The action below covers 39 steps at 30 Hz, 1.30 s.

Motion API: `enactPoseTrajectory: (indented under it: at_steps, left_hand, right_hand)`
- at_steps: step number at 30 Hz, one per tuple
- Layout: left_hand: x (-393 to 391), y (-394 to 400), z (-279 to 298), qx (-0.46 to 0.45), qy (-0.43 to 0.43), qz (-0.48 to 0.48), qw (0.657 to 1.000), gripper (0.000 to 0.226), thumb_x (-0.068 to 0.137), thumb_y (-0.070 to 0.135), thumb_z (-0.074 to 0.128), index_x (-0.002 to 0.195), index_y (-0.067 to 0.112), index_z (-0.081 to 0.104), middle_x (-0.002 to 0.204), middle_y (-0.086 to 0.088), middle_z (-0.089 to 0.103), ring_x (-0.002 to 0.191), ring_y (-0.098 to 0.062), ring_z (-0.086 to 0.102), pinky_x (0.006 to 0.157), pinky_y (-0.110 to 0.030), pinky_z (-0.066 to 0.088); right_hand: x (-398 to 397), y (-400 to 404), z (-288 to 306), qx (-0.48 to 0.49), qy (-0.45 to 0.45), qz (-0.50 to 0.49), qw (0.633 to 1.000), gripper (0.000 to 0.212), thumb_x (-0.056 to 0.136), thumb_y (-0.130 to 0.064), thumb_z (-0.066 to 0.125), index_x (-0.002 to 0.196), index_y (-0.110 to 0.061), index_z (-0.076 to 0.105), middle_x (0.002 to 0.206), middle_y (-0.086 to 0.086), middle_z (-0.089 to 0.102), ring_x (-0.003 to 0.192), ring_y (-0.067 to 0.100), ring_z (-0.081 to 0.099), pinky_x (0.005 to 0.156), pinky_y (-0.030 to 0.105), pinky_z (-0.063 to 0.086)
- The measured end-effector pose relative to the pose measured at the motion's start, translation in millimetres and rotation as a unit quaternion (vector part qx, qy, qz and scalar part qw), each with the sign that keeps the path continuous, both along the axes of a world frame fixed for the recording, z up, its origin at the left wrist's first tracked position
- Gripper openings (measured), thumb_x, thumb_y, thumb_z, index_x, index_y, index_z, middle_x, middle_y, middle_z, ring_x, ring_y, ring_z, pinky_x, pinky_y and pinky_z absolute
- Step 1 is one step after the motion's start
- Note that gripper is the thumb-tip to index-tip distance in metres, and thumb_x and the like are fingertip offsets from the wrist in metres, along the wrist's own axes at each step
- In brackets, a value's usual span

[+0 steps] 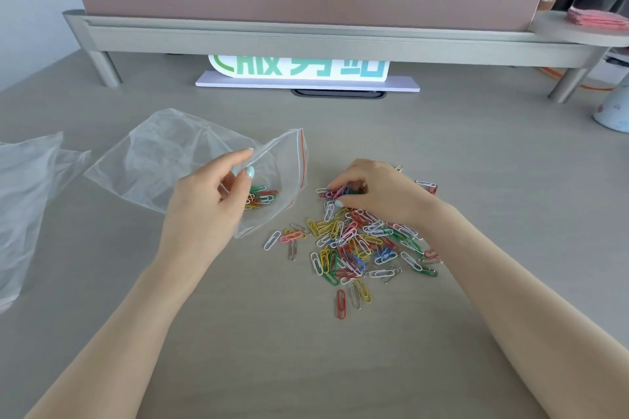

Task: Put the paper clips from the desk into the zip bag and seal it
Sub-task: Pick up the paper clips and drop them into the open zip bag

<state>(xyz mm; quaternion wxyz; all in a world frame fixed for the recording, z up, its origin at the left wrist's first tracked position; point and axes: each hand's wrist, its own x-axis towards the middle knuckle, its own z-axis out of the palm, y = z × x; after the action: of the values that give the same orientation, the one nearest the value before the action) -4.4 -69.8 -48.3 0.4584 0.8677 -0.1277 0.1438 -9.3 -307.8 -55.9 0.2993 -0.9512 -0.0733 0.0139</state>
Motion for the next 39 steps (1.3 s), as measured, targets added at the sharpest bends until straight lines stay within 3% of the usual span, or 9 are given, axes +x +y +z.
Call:
enactPoseTrajectory:
  at_steps: [8, 13, 18, 21, 26, 29, 31, 35, 39]
  left_hand:
    - [-1.5, 0.2, 2.5, -0.003, -0.013, 0.004, 1.000, 0.029, 0.091, 0.023, 0.053, 0.117, 0.030, 0.062, 0.052, 0.008, 0.042, 0.047, -0.003, 0.043, 0.046, -0.006, 0.032]
    - [-1.3, 0.3, 1.2, -0.003, -0.006, 0.001, 1.000, 0.028, 0.091, 0.023, 0.053, 0.116, 0.032, 0.062, 0.050, 0.012, 0.046, 0.048, -0.004, 0.043, 0.048, -0.006, 0.032]
    - [-0.2, 1.6, 0.3, -0.004, -0.002, -0.001, 1.000, 0.028, 0.091, 0.024, 0.052, 0.116, 0.032, 0.062, 0.053, 0.023, 0.049, 0.049, -0.005, 0.043, 0.048, -0.007, 0.033]
    - [0.4, 1.7, 0.8, -0.008, -0.001, 0.000, 1.000, 0.028, 0.091, 0.024, 0.052, 0.116, 0.032, 0.062, 0.052, 0.023, 0.048, 0.048, -0.005, 0.043, 0.048, -0.008, 0.033]
    - [-0.6, 0.5, 1.3, -0.008, 0.002, -0.003, 1.000, 0.028, 0.091, 0.024, 0.053, 0.116, 0.033, 0.062, 0.052, 0.023, 0.048, 0.049, -0.005, 0.043, 0.048, -0.009, 0.033]
    - [-0.5, 1.4, 1.5, -0.013, 0.005, -0.001, 1.000, 0.029, 0.091, 0.024, 0.053, 0.116, 0.034, 0.062, 0.052, 0.020, 0.048, 0.050, -0.006, 0.043, 0.049, -0.010, 0.033]
    - [-1.0, 1.5, 2.3, -0.017, 0.001, 0.001, 1.000, 0.029, 0.091, 0.023, 0.053, 0.116, 0.034, 0.062, 0.052, 0.013, 0.047, 0.050, -0.006, 0.043, 0.050, -0.012, 0.033]
    - [-2.4, 0.6, 3.5, -0.024, -0.001, -0.001, 1.000, 0.029, 0.091, 0.022, 0.053, 0.116, 0.033, 0.062, 0.053, 0.009, 0.043, 0.049, -0.006, 0.042, 0.053, -0.019, 0.033]
    - [-2.4, 1.6, 5.0, -0.022, -0.004, -0.007, 1.000, 0.031, 0.091, 0.020, 0.050, 0.116, 0.033, 0.062, 0.052, 0.021, 0.049, 0.049, -0.005, 0.043, 0.050, -0.011, 0.033]
  right_hand:
    - [-4.0, 3.8, 5.7, -0.010, -0.013, -0.004, 1.000, 0.016, 0.082, -0.011, 0.062, 0.092, -0.017, 0.072, 0.088, -0.006, 0.059, 0.076, 0.008, 0.053, 0.065, 0.006, 0.038]
    - [-7.2, 4.0, 7.0, -0.013, -0.017, -0.008, 1.000, 0.015, 0.082, -0.009, 0.061, 0.087, -0.017, 0.073, 0.083, -0.009, 0.058, 0.070, 0.000, 0.051, 0.063, 0.003, 0.037]
    - [-7.4, 3.8, 8.0, -0.002, -0.014, -0.024, 1.000, 0.014, 0.082, -0.011, 0.062, 0.085, -0.018, 0.074, 0.082, -0.003, 0.064, 0.072, 0.015, 0.056, 0.060, 0.012, 0.040]
    - [-6.6, -0.1, 8.2, 0.037, -0.005, -0.042, 0.998, 0.012, 0.081, -0.015, 0.066, 0.081, -0.025, 0.073, 0.081, 0.002, 0.069, 0.062, 0.015, 0.055, 0.056, 0.021, 0.041]
    - [-5.9, -5.9, 8.4, 0.124, 0.009, -0.083, 0.989, 0.009, 0.079, -0.018, 0.070, 0.080, -0.025, 0.074, 0.068, -0.003, 0.064, 0.039, 0.004, 0.038, 0.042, 0.012, 0.028]
    - [-4.8, -5.5, 10.1, 0.197, 0.015, -0.102, 0.975, 0.014, 0.078, -0.019, 0.071, 0.073, -0.032, 0.073, 0.074, 0.006, 0.070, 0.057, 0.013, 0.049, 0.055, 0.023, 0.040]
    - [-3.8, -1.8, 12.9, 0.266, 0.024, -0.101, 0.958, 0.017, 0.080, -0.012, 0.069, 0.075, -0.028, 0.072, 0.082, 0.008, 0.070, 0.066, 0.013, 0.056, 0.062, 0.019, 0.051]
    - [2.2, 19.7, 19.1, 0.372, 0.054, -0.101, 0.921, 0.010, 0.079, -0.011, 0.069, 0.082, -0.020, 0.071, 0.084, 0.004, 0.066, 0.059, 0.001, 0.057, 0.060, 0.010, 0.049]
    - [10.6, 54.1, 19.8, 0.382, 0.074, -0.079, 0.918, 0.012, 0.081, -0.009, 0.067, 0.090, -0.016, 0.072, 0.080, 0.004, 0.064, 0.056, 0.000, 0.055, 0.062, 0.010, 0.051]
